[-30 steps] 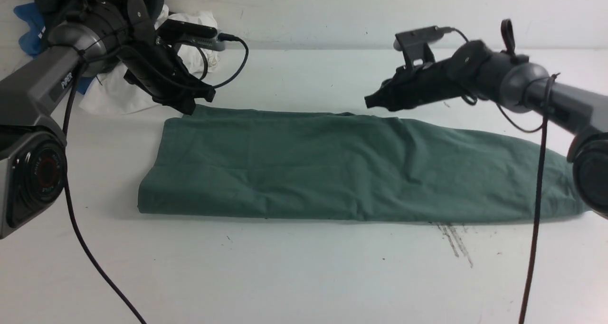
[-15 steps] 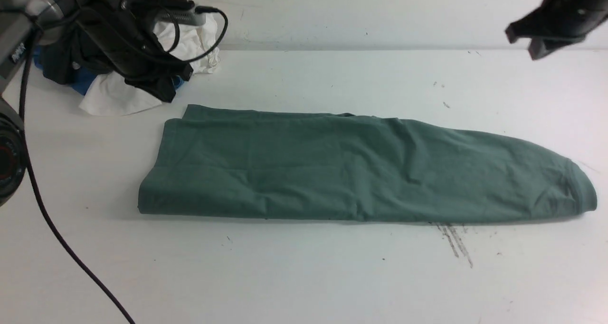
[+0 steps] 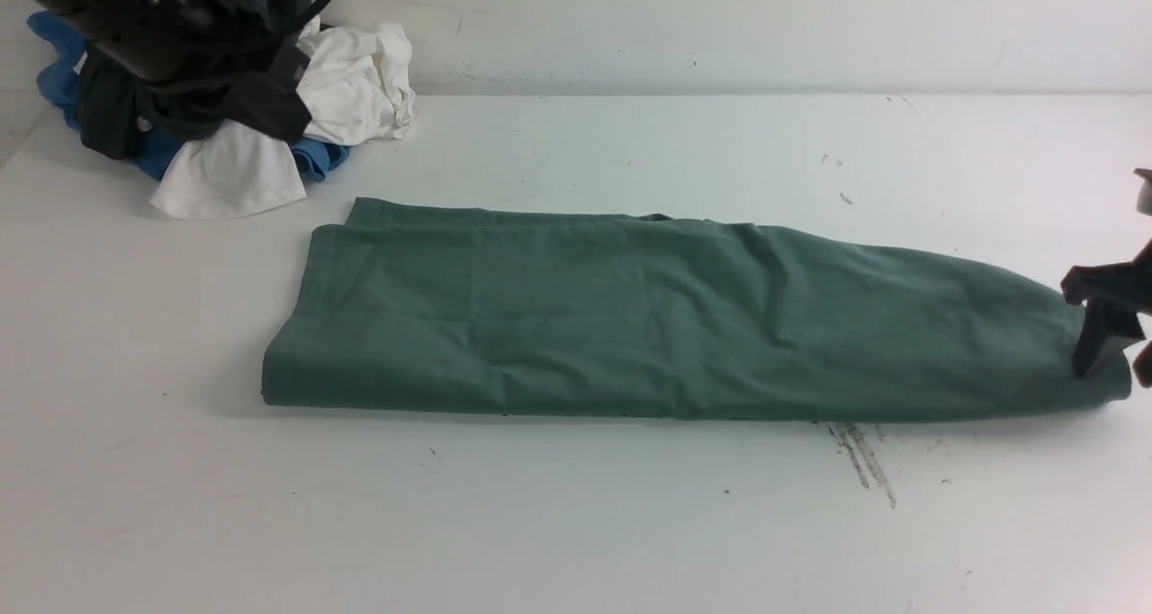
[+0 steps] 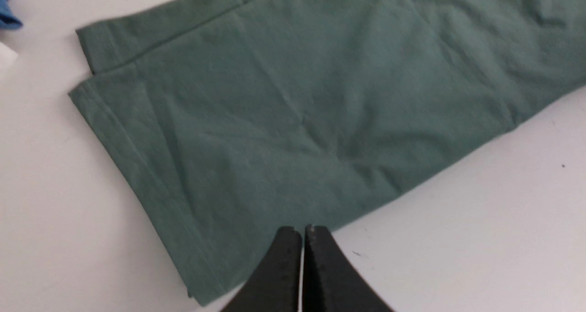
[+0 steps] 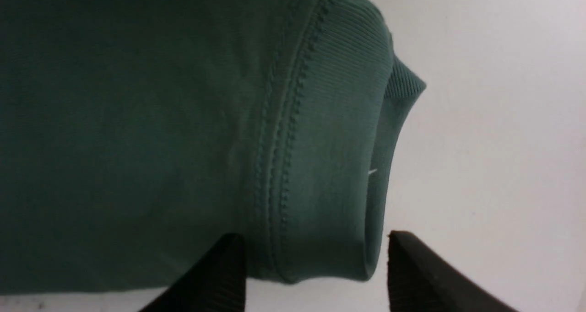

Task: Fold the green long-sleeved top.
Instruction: Use the right arm to clamp the right edge of the fabric, then use the right arm to drag the right edge of the fabric to the left and folds it over the left edge

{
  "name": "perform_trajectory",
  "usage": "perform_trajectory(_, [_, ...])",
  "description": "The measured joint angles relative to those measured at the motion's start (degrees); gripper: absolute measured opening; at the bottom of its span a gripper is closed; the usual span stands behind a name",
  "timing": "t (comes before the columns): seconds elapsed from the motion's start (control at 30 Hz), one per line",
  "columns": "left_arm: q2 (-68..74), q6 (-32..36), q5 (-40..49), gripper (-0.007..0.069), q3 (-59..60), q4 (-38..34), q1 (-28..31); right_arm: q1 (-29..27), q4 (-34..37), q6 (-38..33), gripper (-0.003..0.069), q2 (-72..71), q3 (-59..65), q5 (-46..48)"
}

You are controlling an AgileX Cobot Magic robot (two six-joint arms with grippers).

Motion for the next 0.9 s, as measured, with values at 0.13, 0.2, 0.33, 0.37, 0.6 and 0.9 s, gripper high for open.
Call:
perform_trajectory(0.13, [-5.17,0.23,-0.53,-0.0007,5.74,0.00,0.00,-0.06,-0.84,1.95,0.0542,0.60,1.36,-3.47])
perform_trajectory(0.2, [-8.47,0.28,-0.61,-0.0007,9.05,0.36,0.00,-0.11,-1.32,3.10,0.0561,2.31,1.48,-4.72])
perform_trajectory(0.33, [-13.69,0.33,-0.92,-0.0007,13.78,2.04,0.00,-0.10,-0.90,3.39,0.0536,4.49,1.22,-6.00])
perform_trajectory(0.37, [-15.44,0.27,-1.14,-0.0007,14.98,2.84,0.00,-0.10,-0.58,2.68,0.0507,4.78,1.09,-6.00])
perform_trajectory(0.6, [-22.42,-1.85,-1.75,-0.0007,21.17,4.84,0.00,-0.64,1.95,-2.67,0.0146,4.84,0.13,-6.28])
perform_trajectory(0.9, [-32.47,-6.53,-8.71,-0.0007,37.74,5.12,0.00,-0.86,-5.00,-1.09,0.0030,-2.22,-13.18,1.31])
